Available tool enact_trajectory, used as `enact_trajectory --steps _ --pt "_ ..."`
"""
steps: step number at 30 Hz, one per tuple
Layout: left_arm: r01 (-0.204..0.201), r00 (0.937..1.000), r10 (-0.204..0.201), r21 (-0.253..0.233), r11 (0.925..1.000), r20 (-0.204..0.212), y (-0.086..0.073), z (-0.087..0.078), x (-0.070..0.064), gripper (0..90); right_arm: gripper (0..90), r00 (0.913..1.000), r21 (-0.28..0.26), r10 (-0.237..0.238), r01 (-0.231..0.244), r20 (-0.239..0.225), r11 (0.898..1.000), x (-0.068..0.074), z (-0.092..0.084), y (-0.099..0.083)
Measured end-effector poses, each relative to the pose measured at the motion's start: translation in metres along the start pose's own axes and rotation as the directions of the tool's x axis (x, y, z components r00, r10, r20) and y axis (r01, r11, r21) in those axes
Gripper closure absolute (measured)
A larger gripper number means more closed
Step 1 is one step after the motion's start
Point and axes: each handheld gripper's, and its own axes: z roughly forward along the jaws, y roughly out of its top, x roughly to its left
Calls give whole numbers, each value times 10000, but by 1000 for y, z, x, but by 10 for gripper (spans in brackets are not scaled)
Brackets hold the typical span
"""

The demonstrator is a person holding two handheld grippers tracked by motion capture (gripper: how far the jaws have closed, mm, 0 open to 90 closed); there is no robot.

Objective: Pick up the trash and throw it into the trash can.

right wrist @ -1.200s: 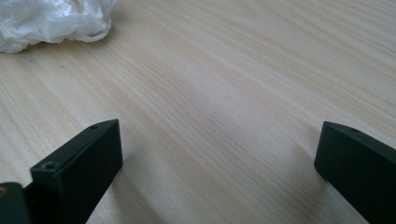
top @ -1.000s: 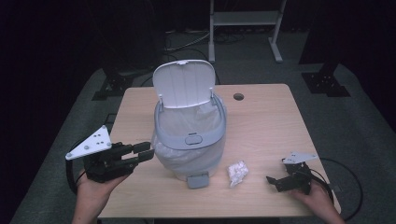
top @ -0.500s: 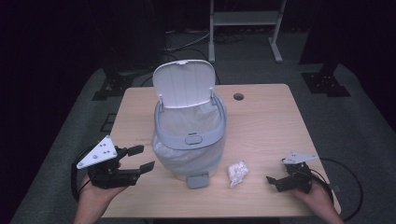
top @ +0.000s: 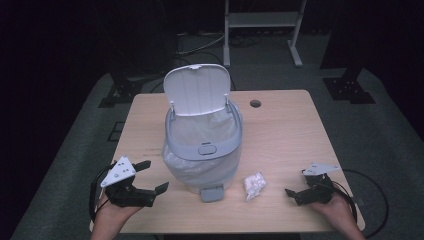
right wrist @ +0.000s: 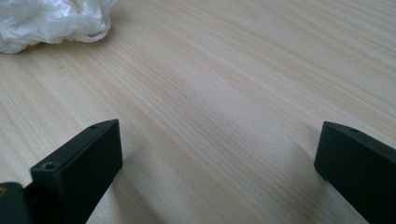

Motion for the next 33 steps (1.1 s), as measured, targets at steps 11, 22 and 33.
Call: enact_trajectory --steps 11,22,33 --pt "39 9996 -15 817 9966 -297 -32 28 3 0 0 10000 1 51 -51 43 10000 1 0 0" --pt "-1 9995 57 1773 9842 -314 -61 51 5 0 0 9996 133 -133 129 265 9998 3 -1 3" --pt "-16 9996 86 2515 9679 -268 -80 65 11 0 0 9989 -78 15 -19 -476 10000 6 -12 12"
